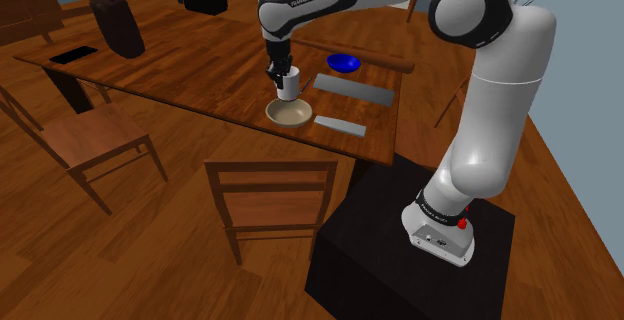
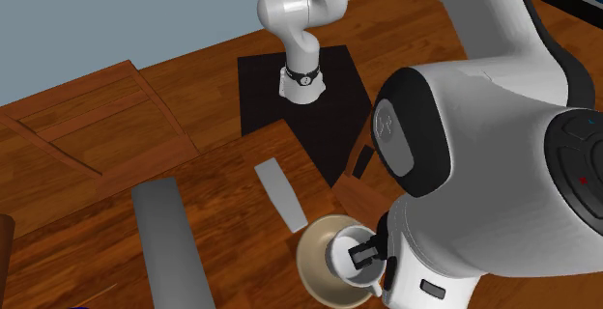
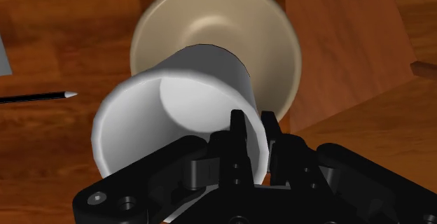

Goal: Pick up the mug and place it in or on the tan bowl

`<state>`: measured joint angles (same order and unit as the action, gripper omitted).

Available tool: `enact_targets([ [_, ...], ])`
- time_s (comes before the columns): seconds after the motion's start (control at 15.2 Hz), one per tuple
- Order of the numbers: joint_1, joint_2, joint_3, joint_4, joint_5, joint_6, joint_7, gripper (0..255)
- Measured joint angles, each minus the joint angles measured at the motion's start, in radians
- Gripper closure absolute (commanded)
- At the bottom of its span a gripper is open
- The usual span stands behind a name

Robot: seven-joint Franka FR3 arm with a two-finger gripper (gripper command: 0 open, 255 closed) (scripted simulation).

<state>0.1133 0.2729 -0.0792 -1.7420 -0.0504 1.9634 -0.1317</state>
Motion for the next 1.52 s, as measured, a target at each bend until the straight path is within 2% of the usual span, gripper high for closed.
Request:
enact_targets([
  [0.66,0.0,0.048,0.001,-0.071,0.001,0.118,0.007,255],
  [1.06,-0.001,0.054,0.001,-0.073,0.001,0.127,0.006,255],
  [1.12,-0.001,0.054,0.001,-0.073,0.001,0.127,0.006,0],
  [1.52,-0.001,0.054,0.001,-0.073,0.001,0.127,0.006,0],
])
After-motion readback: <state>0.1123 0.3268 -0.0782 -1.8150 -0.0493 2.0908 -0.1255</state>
